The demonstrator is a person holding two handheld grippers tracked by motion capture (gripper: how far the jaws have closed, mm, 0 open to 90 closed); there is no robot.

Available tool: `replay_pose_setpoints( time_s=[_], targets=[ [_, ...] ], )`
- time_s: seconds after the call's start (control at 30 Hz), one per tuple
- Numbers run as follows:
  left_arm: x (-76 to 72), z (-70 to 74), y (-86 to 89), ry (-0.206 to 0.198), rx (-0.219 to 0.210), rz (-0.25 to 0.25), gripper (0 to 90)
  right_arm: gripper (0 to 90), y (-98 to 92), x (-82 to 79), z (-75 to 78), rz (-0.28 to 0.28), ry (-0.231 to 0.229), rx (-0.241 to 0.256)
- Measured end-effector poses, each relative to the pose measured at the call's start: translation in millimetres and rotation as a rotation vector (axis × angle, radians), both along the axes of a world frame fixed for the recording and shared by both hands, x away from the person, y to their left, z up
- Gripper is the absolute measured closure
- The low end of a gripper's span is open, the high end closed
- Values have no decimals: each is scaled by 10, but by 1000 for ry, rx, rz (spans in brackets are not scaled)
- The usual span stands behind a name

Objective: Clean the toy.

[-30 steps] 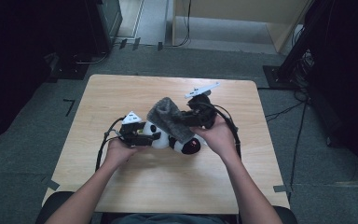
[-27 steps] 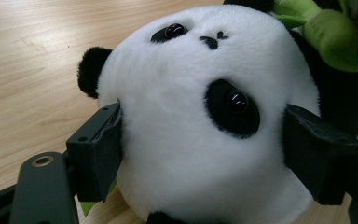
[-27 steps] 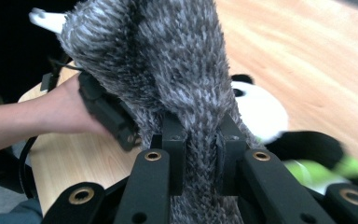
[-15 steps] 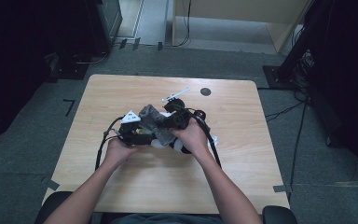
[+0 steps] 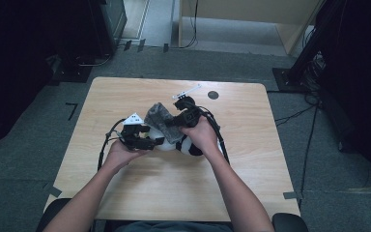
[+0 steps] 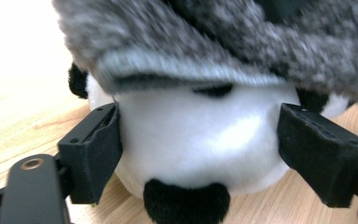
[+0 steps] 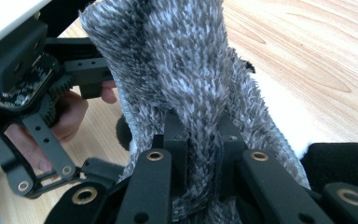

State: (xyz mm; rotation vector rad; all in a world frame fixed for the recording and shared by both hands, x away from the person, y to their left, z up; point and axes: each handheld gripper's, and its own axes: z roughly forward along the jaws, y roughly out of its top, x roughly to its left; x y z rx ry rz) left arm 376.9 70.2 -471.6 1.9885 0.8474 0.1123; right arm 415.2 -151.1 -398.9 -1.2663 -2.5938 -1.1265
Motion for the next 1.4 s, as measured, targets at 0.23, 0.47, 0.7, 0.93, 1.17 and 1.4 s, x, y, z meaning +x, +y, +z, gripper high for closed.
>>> replay_pose_setpoints(
  time_s=[0.23, 0.47, 0.7, 0.93, 1.17, 1.4],
  targets=[
    [64, -124, -4, -9, -13, 1, 109, 799, 18, 136, 31, -13, 23, -22],
    [22, -167, -54, -45, 5, 32, 296, 799, 52, 131, 40, -33, 33, -29],
    [-26, -136, -78, -74, 32, 48, 410, 799, 102, 45, 138, -39, 48, 14],
    [-43, -126, -79, -64, 23, 66, 423, 795, 255, -79, -35, -12, 78, -3],
    [-49, -116, -81, -63, 33, 64, 451, 791, 39, -133, 33, -40, 9, -66],
    [-54, -112, -91, -59, 45, 62, 454, 795, -208, -234, 48, -29, -7, -51]
  ],
)
